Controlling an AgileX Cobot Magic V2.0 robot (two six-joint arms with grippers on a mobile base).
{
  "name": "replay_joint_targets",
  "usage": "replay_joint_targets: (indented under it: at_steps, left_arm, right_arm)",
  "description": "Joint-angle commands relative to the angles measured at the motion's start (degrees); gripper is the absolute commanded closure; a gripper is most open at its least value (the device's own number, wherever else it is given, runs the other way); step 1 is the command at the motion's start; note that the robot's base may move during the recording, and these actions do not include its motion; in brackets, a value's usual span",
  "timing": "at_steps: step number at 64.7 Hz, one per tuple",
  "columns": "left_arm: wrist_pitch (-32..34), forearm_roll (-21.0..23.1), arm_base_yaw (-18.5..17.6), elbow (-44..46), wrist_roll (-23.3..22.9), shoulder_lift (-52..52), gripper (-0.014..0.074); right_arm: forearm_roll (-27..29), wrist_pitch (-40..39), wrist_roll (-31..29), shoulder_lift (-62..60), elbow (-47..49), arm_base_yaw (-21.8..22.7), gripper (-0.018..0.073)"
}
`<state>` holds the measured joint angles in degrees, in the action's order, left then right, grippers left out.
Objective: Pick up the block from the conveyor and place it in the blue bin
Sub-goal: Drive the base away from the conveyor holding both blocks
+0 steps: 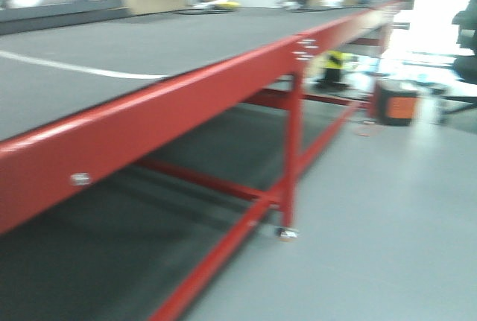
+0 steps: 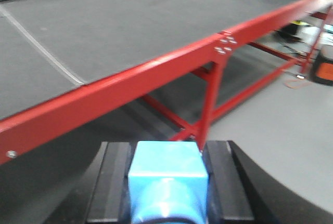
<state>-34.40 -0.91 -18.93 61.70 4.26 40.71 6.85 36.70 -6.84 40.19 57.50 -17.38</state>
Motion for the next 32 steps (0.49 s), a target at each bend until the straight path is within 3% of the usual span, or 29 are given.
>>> replay_joint_targets:
  at_steps: [1, 32]
  left_arm:
    - [0.86, 0.12, -0.32, 0.08, -0.44, -0.31, 0.0707]
    - [0.86, 0.12, -0.32, 0.08, -0.44, -0.31, 0.0707]
  right_arm:
    - [-0.29, -1.23, -0.21, -0.17, -0.18, 0.02, 0.0709]
    - [-0.29, -1.23, -0.21, -0.17, -0.18, 0.02, 0.0709]
